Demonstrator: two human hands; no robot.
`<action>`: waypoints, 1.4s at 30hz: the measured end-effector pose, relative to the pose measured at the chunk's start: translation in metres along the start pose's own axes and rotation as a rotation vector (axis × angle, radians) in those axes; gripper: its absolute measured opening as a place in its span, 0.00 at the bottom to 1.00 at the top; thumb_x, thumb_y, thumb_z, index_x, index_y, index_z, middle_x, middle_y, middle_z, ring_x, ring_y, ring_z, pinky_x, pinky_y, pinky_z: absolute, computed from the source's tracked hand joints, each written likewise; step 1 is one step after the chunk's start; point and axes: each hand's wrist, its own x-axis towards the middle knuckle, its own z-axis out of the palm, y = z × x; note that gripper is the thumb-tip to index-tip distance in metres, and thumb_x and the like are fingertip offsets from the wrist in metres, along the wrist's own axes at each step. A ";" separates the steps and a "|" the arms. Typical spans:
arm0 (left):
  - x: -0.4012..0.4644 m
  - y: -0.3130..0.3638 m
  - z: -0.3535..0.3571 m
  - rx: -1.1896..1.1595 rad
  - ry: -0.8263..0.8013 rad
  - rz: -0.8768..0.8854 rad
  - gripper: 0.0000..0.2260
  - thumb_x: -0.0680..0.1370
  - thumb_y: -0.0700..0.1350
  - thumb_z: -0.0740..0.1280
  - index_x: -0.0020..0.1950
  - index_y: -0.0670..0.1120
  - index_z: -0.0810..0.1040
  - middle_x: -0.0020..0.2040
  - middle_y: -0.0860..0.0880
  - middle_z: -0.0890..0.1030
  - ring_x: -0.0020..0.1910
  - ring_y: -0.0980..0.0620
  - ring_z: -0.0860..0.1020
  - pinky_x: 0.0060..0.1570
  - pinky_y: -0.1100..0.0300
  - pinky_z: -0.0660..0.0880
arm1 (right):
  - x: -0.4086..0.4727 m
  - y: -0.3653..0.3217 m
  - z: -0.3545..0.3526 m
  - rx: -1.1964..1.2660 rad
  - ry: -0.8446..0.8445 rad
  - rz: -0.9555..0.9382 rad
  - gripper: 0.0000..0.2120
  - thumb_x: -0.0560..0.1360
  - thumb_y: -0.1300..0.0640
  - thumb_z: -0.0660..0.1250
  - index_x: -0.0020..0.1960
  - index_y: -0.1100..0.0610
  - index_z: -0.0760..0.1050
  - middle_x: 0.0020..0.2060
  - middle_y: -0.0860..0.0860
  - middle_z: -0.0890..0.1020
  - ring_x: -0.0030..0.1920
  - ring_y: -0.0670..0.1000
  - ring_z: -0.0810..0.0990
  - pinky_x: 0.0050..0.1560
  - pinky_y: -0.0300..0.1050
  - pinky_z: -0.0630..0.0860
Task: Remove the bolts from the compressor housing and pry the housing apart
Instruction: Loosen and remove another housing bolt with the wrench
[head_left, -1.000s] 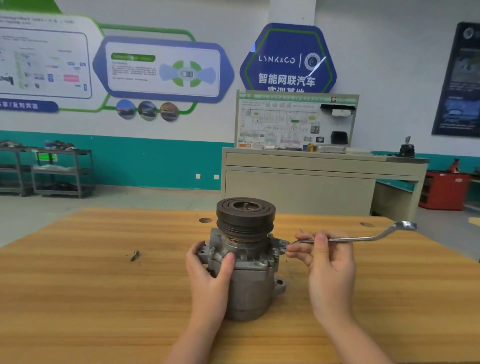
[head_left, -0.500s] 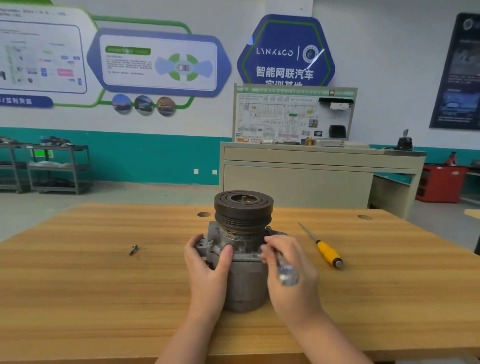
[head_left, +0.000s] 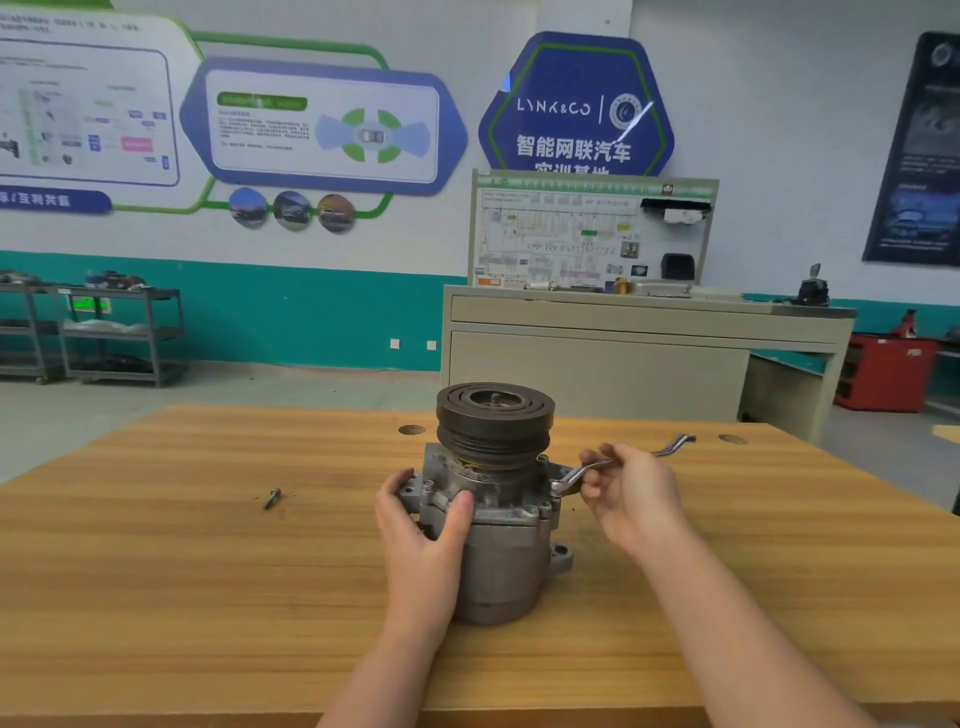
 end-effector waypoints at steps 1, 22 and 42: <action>0.000 0.000 0.000 -0.002 0.003 0.001 0.37 0.62 0.67 0.67 0.66 0.53 0.65 0.64 0.50 0.72 0.64 0.53 0.71 0.60 0.65 0.66 | 0.000 -0.003 -0.002 0.046 -0.053 0.018 0.12 0.84 0.58 0.52 0.43 0.59 0.68 0.29 0.58 0.80 0.21 0.48 0.74 0.20 0.36 0.69; 0.001 -0.001 -0.001 0.022 0.006 0.002 0.37 0.63 0.67 0.66 0.67 0.52 0.64 0.64 0.49 0.72 0.64 0.54 0.71 0.59 0.67 0.66 | -0.050 0.013 -0.024 -0.823 -0.334 -1.236 0.07 0.80 0.54 0.58 0.50 0.53 0.74 0.37 0.49 0.82 0.40 0.41 0.82 0.44 0.39 0.80; -0.002 0.008 -0.001 0.033 0.002 -0.023 0.37 0.63 0.66 0.67 0.67 0.50 0.64 0.65 0.48 0.71 0.64 0.53 0.71 0.62 0.64 0.66 | -0.053 0.038 -0.028 -0.909 -0.269 -1.463 0.09 0.76 0.63 0.65 0.51 0.67 0.80 0.46 0.57 0.82 0.50 0.46 0.79 0.57 0.35 0.75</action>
